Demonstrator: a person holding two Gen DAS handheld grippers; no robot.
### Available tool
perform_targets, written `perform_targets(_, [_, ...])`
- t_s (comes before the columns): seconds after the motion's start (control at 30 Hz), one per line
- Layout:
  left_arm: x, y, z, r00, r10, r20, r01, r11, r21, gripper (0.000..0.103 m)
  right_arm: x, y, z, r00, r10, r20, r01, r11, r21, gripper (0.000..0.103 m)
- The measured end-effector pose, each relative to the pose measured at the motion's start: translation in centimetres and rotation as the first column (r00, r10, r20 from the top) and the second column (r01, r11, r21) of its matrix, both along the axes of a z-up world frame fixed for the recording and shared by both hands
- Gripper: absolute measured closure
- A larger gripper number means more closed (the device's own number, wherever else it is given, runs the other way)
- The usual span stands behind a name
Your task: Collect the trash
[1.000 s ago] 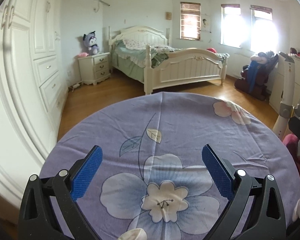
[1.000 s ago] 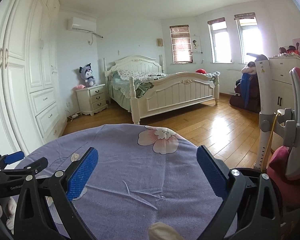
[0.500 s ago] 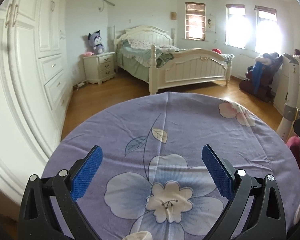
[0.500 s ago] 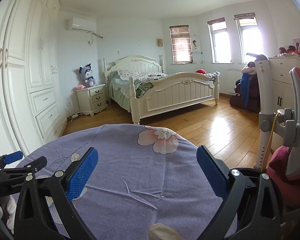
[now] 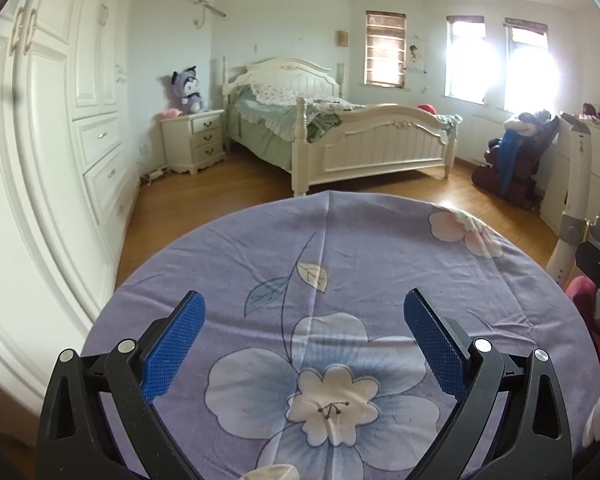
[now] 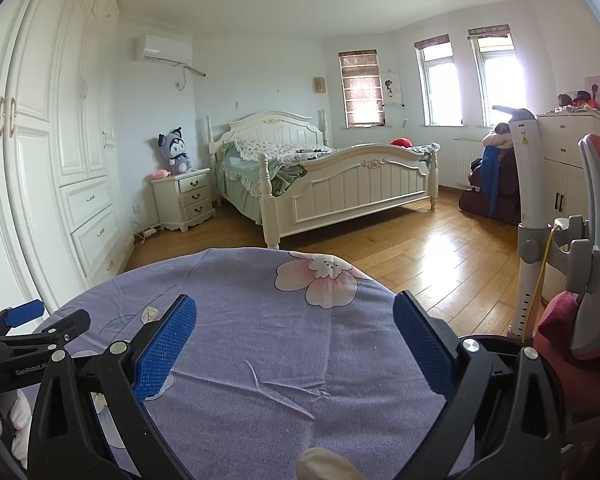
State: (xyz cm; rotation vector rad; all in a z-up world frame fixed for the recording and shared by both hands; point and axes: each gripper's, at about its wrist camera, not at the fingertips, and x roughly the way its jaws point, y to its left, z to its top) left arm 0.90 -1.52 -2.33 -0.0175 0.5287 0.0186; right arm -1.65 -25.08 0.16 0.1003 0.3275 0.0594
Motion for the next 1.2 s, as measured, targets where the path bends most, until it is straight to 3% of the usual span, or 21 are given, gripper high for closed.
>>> perform_targets(1.2, [-0.41, 0.16, 0.51, 1.000, 0.016, 0.020, -0.016, 1.000, 0.015, 0.005, -0.04, 0.14, -0.14, 1.000, -0.003, -0.001, 0.003, 1.000, 0.015, 0.005])
